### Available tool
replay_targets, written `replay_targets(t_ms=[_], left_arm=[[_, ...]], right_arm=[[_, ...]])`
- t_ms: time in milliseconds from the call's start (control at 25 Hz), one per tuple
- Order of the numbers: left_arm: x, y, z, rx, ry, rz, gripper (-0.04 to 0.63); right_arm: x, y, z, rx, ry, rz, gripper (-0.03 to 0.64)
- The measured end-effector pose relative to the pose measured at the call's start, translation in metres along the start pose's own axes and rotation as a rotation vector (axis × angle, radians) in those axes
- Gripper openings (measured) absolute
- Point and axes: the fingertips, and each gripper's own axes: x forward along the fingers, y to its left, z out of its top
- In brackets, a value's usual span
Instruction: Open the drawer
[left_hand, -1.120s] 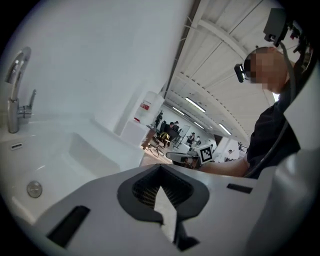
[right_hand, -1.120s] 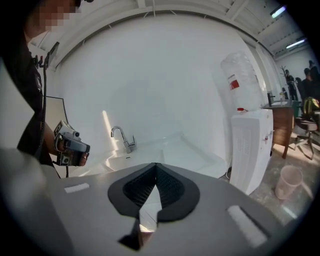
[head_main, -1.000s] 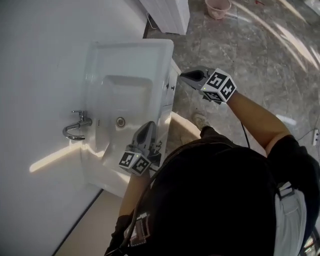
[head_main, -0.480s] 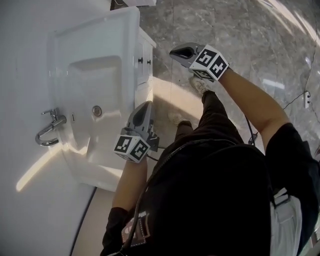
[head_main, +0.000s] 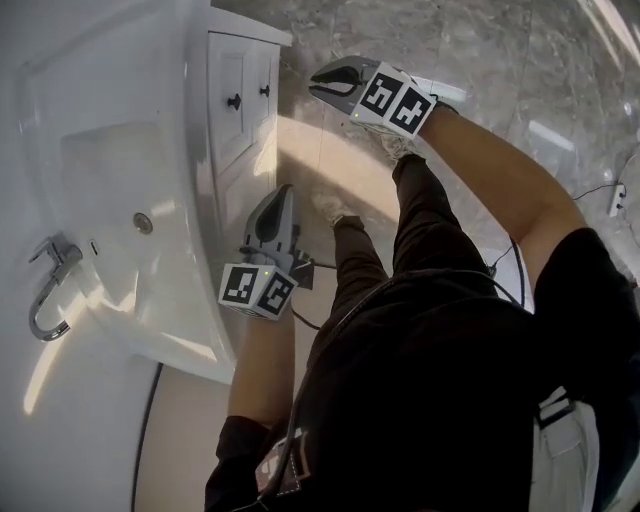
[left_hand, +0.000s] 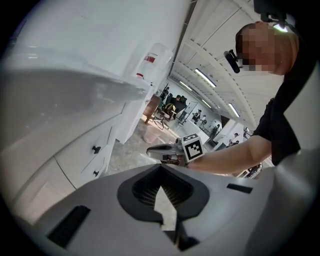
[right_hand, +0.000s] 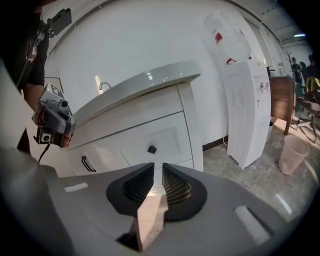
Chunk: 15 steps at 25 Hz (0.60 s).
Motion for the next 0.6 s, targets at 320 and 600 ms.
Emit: replay_targets(t_ms=[320,600], left_arm=[[0.068,0.055,-0.054,-0.039,0.033,0.05,-0.009],[0.104,0.113,-0.095,-0.049,0.042,0.112,-0.009]], right_arm=[[0.084,-0.02,-0.077,0.035,0.016,0.073,0.055],[0.157,-0.044,-0.12,0.103,-0.012,0.069,0.115]])
